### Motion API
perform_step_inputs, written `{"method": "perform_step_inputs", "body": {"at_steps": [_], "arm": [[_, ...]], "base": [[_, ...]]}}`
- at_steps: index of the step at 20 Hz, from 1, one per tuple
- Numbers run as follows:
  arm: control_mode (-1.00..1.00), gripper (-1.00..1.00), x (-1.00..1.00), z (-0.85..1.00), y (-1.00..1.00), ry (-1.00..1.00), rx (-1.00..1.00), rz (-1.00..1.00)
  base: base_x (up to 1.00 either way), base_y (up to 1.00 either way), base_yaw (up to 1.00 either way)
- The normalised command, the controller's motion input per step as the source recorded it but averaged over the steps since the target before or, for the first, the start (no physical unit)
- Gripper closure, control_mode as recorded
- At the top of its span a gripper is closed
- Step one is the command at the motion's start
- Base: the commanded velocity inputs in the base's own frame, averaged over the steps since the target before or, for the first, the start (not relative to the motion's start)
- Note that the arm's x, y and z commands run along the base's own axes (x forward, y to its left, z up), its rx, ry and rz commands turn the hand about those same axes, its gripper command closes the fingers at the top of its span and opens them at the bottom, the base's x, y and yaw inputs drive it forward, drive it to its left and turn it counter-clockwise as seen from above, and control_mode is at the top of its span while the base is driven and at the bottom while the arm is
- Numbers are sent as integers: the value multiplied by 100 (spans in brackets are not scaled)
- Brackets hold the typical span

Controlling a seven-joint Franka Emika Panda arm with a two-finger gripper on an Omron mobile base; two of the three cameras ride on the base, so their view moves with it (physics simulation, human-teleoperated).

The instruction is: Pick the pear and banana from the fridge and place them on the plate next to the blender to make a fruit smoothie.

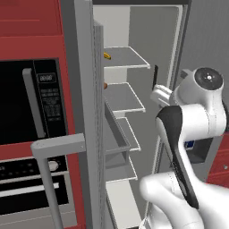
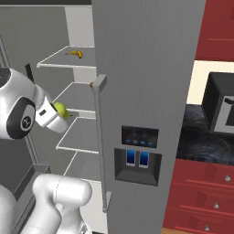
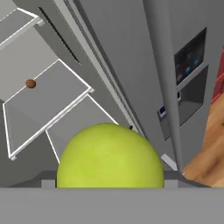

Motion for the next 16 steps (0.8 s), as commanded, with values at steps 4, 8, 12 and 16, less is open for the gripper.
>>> {"method": "perform_step_inputs", "body": {"at_steps": [4, 8, 12, 16], "arm": [[-100, 100, 0, 0, 0, 0, 0, 0], [-100, 100, -20, -2, 2, 3, 0, 0], [-100, 100, -24, -2, 0, 2, 0, 0], [100, 100, 0, 0, 0, 0, 0, 0]], "base": [[0, 0, 0], [0, 0, 0], [0, 0, 0], [-21, 0, 0]]}}
